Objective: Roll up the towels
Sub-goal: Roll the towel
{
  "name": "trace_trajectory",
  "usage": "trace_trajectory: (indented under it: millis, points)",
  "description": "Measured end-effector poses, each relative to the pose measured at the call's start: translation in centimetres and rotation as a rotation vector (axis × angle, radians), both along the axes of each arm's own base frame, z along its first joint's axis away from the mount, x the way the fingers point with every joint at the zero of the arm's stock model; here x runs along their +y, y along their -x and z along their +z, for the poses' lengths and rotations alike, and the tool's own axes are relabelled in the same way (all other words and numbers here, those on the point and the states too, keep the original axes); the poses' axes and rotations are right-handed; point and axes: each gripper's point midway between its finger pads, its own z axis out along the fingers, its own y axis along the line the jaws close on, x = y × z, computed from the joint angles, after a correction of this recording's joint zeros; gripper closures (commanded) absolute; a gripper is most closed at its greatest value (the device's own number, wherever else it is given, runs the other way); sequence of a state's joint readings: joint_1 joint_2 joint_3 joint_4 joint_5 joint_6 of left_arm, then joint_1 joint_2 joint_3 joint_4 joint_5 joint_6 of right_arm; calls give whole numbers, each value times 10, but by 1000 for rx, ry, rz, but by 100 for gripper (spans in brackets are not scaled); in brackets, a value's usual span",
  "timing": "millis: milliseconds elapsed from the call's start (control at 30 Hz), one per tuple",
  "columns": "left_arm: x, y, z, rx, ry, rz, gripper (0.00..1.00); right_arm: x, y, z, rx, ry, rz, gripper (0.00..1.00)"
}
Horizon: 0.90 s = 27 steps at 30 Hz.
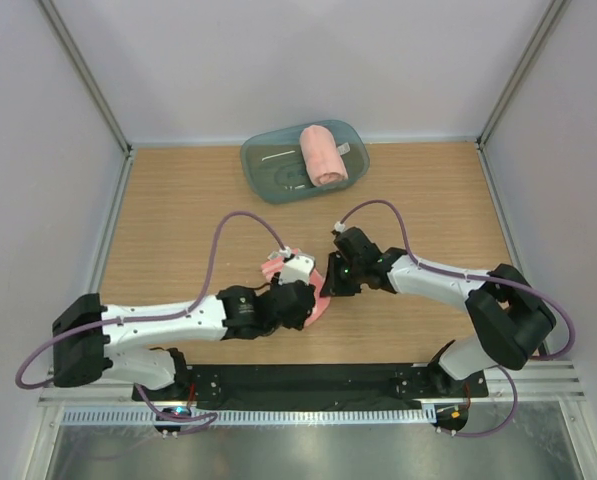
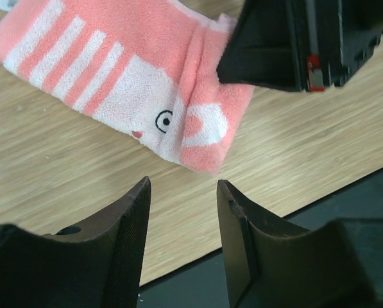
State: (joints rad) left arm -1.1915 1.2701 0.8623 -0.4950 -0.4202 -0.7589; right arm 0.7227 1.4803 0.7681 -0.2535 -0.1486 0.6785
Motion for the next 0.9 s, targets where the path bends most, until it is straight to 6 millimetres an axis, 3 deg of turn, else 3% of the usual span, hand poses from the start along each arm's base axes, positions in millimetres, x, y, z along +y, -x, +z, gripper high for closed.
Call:
trace_trajectory:
  millis: [200, 333, 533, 733, 900]
  points:
    - [-18, 21, -28, -125, -200, -169, 49, 1, 1, 1, 21, 14, 17, 98]
    - [-33, 25, -48, -147, -275, -243, 46, 1, 4, -2, 47, 29, 28, 98]
    - [-53, 23, -59, -174, -301, -296, 43, 0, 6, -1, 58, 37, 38, 98]
    - [-54, 19, -70, -177, -317, -299, 43, -1, 9, -1, 70, 42, 41, 98]
    - [-38, 12, -83, -150, -336, -261, 44, 0, 11, 1, 80, 39, 49, 98]
